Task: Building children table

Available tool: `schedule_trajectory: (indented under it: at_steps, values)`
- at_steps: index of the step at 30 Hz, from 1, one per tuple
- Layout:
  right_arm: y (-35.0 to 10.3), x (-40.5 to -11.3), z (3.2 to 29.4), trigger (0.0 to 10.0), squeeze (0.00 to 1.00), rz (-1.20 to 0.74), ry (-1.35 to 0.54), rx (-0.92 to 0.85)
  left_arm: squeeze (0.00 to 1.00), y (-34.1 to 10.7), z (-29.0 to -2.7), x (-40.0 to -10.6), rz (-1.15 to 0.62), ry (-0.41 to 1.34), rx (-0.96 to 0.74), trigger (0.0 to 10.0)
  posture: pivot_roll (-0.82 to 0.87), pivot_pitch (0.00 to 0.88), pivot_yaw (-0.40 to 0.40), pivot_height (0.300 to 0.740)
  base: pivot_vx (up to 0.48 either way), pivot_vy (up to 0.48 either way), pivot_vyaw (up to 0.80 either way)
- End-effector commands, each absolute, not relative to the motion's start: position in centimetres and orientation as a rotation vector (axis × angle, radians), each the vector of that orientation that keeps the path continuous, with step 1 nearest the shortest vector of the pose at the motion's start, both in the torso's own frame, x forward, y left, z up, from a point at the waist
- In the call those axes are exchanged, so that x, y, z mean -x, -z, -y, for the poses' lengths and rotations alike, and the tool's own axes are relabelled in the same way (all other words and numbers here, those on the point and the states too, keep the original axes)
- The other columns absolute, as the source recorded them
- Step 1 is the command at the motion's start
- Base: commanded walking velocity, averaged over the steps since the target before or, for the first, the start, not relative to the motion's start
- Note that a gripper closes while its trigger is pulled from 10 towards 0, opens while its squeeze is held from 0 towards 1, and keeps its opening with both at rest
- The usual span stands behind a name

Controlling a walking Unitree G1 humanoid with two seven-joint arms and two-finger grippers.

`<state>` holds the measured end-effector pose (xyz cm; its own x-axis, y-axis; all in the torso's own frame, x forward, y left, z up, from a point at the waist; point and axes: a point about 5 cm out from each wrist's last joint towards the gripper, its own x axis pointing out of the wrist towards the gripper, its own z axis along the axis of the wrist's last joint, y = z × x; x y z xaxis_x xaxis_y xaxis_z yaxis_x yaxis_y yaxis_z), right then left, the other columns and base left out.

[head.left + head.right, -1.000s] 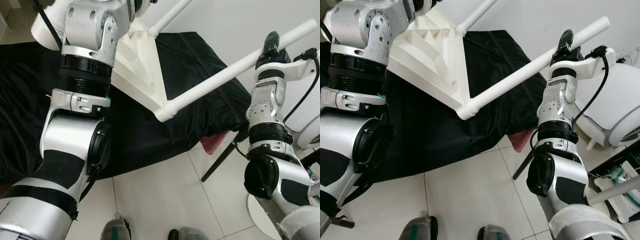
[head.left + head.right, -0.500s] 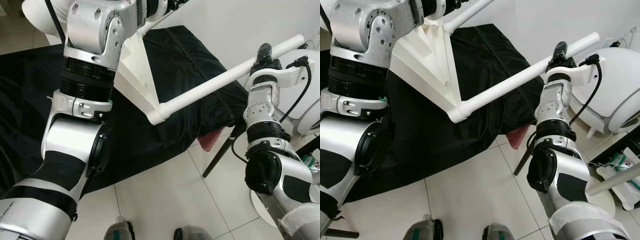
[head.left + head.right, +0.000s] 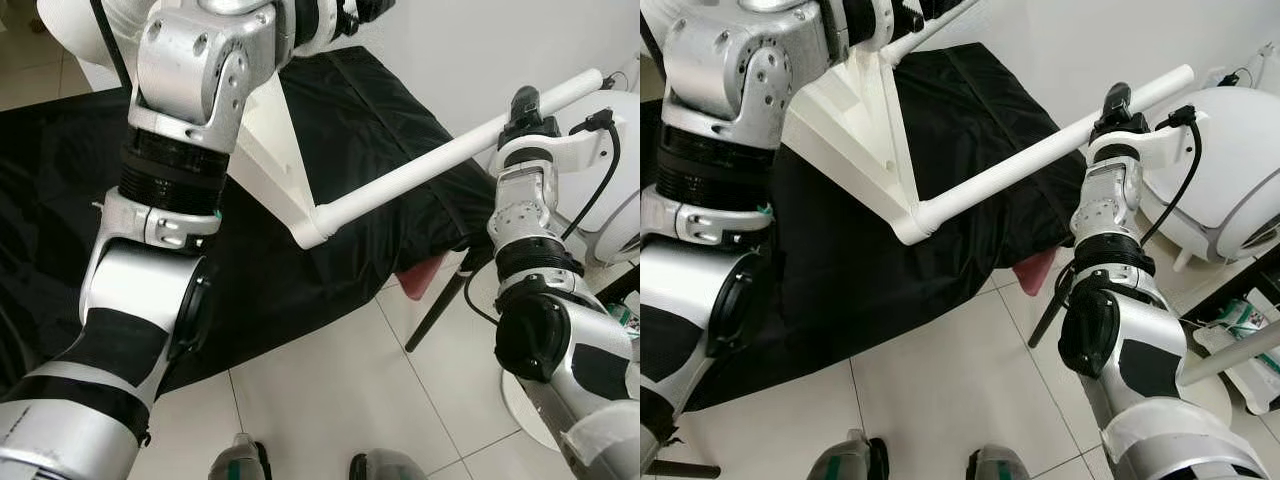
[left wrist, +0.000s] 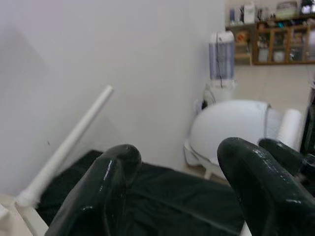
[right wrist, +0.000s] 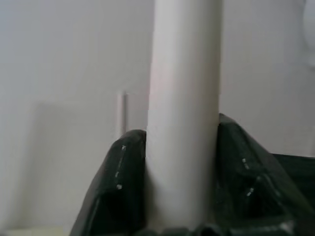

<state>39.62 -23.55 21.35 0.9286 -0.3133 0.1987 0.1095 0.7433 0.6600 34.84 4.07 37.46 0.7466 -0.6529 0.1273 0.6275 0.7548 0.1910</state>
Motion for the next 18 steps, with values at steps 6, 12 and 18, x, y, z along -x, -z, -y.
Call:
schedule_trajectory:
  at_steps: [6,12,18]
  values:
    - [-14.59,-38.79,21.43,10.0,1.0,-0.004,0.208,-0.563,0.0,-36.11,-4.65,-35.4,0.124,0.674,-0.158,10.0,0.05,0.099,0.033,0.74,0.0,0.0,0.0]
    - [-14.54,-38.79,21.51,10.0,0.0,-0.009,0.209,-0.562,0.0,-36.04,-4.72,-35.32,0.125,0.675,-0.166,10.0,0.05,0.096,0.034,0.74,0.0,0.0,0.0]
    - [-14.52,-38.78,21.69,10.0,0.0,-0.01,0.207,-0.556,0.0,-36.02,-4.72,-35.31,0.126,0.676,-0.17,10.0,0.05,0.096,0.035,0.74,0.0,0.0,0.0]
